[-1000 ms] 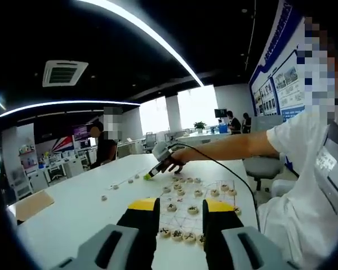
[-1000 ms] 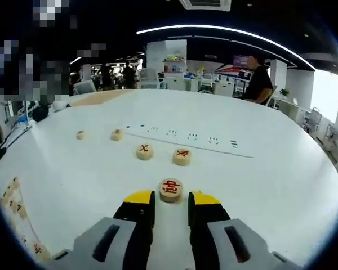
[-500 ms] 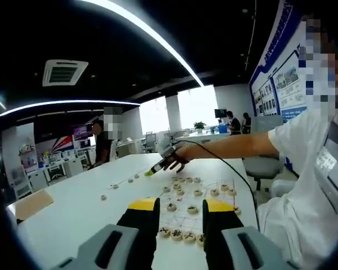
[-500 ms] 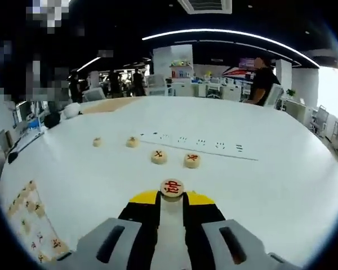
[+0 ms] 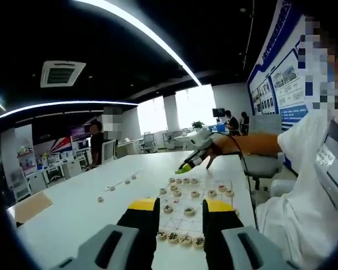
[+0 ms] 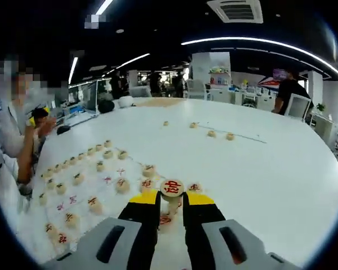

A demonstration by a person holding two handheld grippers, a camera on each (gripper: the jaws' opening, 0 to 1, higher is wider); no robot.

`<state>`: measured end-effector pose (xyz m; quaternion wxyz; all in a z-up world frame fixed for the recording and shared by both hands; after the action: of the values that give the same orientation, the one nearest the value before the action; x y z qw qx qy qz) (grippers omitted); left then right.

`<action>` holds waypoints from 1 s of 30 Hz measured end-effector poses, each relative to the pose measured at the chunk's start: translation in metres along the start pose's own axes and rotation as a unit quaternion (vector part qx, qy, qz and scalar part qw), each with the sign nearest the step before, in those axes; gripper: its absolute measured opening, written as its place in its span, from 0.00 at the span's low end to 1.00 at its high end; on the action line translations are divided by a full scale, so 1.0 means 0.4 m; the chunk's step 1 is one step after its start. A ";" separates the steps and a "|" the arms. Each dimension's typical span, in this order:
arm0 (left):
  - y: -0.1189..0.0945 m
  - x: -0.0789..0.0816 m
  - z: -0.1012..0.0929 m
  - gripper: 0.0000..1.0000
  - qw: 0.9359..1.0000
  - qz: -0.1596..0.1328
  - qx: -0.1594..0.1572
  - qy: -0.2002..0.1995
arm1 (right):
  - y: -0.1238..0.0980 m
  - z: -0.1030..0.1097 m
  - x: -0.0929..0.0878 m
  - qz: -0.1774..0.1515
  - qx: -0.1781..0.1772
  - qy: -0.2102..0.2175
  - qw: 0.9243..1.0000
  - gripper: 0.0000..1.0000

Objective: Pick up the chess pieces one by one and place each piece onto its starting position on the chessboard, setting the pieces on their correct points until all the chess pieces are arranged in the starting layout

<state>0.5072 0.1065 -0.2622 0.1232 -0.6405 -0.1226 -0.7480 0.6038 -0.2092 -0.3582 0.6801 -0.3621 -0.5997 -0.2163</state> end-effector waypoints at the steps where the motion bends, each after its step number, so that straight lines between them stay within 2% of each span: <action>1: 0.002 -0.002 -0.001 0.32 1.000 0.001 -0.001 0.000 | -0.019 0.019 -0.004 -0.001 0.005 0.001 1.000 0.18; 4: 0.003 -0.003 -0.005 0.32 1.000 0.002 -0.004 0.000 | -0.064 0.073 -0.018 -0.002 0.018 -0.005 1.000 0.18; 5: 0.002 -0.003 -0.006 0.32 1.000 0.002 -0.004 0.001 | -0.080 0.089 -0.034 0.010 0.023 -0.013 1.000 0.18; 10: -0.004 -0.003 -0.005 0.32 1.000 0.002 -0.002 0.001 | -0.110 0.114 -0.076 0.041 0.025 -0.026 0.999 0.18; 15: -0.008 -0.003 -0.008 0.32 1.000 0.001 -0.002 0.002 | -0.098 0.108 -0.090 0.060 0.021 -0.024 0.998 0.18; 21: -0.014 -0.004 -0.001 0.32 1.000 0.000 0.002 0.000 | -0.084 0.091 -0.122 0.101 0.007 -0.025 0.995 0.18; 30: -0.016 -0.001 0.002 0.32 1.000 -0.003 0.006 0.000 | -0.072 0.079 -0.125 0.113 -0.003 -0.017 0.993 0.18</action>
<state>0.5059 0.1131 -0.2627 0.1254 -0.6392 -0.1289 -0.7477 0.5528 -0.2111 -0.3998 0.6890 -0.4329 -0.5656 -0.1340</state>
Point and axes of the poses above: the point that each gripper's makers call its tool centre point, and the gripper's own axes: y roughly forward along the fingers, z roughly to its left, x roughly out of its top, the point moved 1 cm from there along -y, roughly backward along the fingers, and after that the axes turned 12 degrees about -z, right-handed, at the moved point
